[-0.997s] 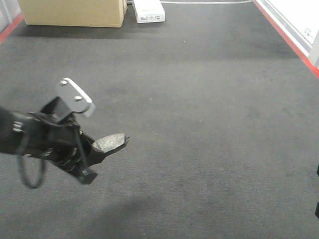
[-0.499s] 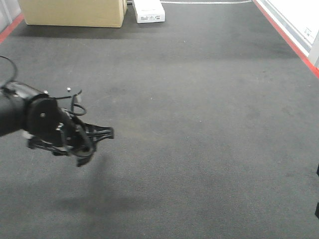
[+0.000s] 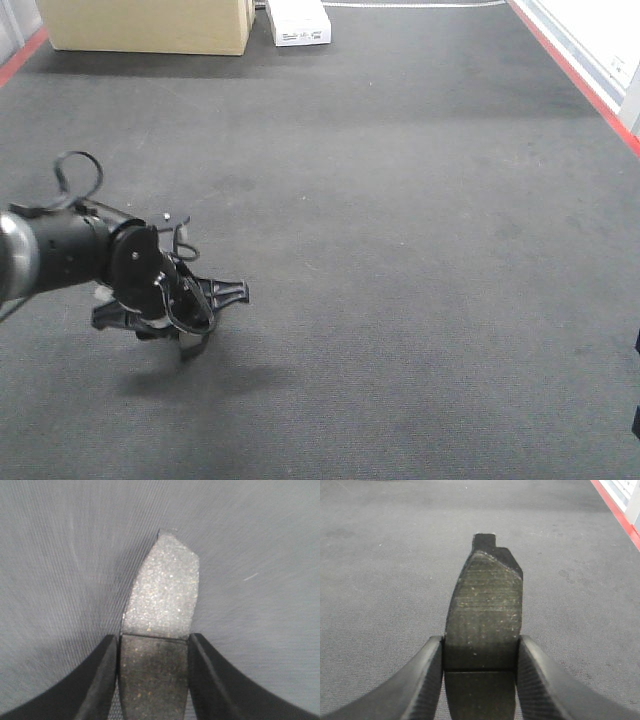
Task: Move and align brake pads A on conveyor
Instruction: 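Set the left gripper's brake pad flat on the belt and open, then raise the open left gripper away from the placed pad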
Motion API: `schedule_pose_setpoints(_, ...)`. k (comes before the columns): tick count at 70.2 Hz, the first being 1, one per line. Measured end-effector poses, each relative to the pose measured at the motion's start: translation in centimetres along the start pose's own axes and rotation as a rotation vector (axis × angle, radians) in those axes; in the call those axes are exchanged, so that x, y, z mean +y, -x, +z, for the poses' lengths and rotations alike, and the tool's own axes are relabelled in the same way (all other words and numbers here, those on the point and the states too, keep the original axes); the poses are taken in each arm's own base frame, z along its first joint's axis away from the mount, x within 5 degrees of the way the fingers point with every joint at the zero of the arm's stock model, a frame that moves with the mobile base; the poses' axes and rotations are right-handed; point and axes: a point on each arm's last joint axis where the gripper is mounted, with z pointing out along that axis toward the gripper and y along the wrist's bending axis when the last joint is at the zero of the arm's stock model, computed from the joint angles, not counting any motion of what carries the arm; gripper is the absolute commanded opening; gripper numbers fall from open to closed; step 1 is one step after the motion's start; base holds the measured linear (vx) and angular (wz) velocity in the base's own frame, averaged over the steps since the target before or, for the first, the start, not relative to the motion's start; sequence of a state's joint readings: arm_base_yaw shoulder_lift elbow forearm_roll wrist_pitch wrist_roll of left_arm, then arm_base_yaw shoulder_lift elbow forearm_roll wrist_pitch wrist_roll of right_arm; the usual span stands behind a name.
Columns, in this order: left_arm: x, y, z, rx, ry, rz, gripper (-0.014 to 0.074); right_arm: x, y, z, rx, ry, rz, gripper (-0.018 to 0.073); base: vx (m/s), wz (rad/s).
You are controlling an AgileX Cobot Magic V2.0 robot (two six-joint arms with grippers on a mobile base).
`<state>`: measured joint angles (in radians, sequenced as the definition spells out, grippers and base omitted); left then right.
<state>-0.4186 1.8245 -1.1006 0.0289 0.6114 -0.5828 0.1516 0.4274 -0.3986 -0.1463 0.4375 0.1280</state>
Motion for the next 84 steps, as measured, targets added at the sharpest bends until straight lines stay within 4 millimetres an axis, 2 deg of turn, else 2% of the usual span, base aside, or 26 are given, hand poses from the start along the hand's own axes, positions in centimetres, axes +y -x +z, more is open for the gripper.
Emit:
schedule_pose_setpoints(12,0.0,-0.2,0.4,0.019,0.006,-0.007,0.0236,0.0,0.0,0.0,0.000,0.000,0.000,0.0048,0.00,0.00)
schedule_pose_setpoints(33,0.0,-0.3,0.3,0.033,0.007,-0.017,0.0444,0.0,0.0,0.0,0.000,0.000,0.000,0.0048,0.00,0.00)
schedule_pose_setpoints(40,0.0,-0.2,-0.2,0.020,0.003,0.003,0.0472,0.0,0.0,0.0,0.000,0.000,0.000,0.0048,0.00,0.00)
schedule_pose_setpoints(48,0.1,0.2,-1.9,-0.035,0.000,0.051,0.0465,0.0,0.0,0.0,0.000,0.000,0.000,0.0048,0.00,0.00)
schedule_pose_setpoints(54,0.2,0.4,-3.6,-0.091,-0.004,0.095,0.0432,0.0,0.0,0.0,0.000,0.000,0.000,0.0048,0.00,0.00)
schedule_pose_setpoints(61,0.7,-0.1,-5.7,-0.167,-0.012,0.145,0.0351,0.0,0.0,0.0,0.000,0.000,0.000,0.0048,0.00,0.00)
schedule_pose_setpoints(77,3.1,-3.5,-9.6,-0.287,-0.047,0.190,0.0067,0.0,0.0,0.0,0.000,0.000,0.000,0.0048,0.00,0.00)
schedule_pose_setpoints(82,4.0,-4.7,-10.8,-0.331,-0.064,0.198,-0.0006,0.0,0.0,0.0,0.000,0.000,0.000,0.0048,0.00,0.00)
schedule_pose_setpoints(84,4.3,-5.2,-11.1,-0.341,-0.067,0.201,-0.0009,0.0,0.0,0.0,0.000,0.000,0.000,0.0048,0.00,0.00)
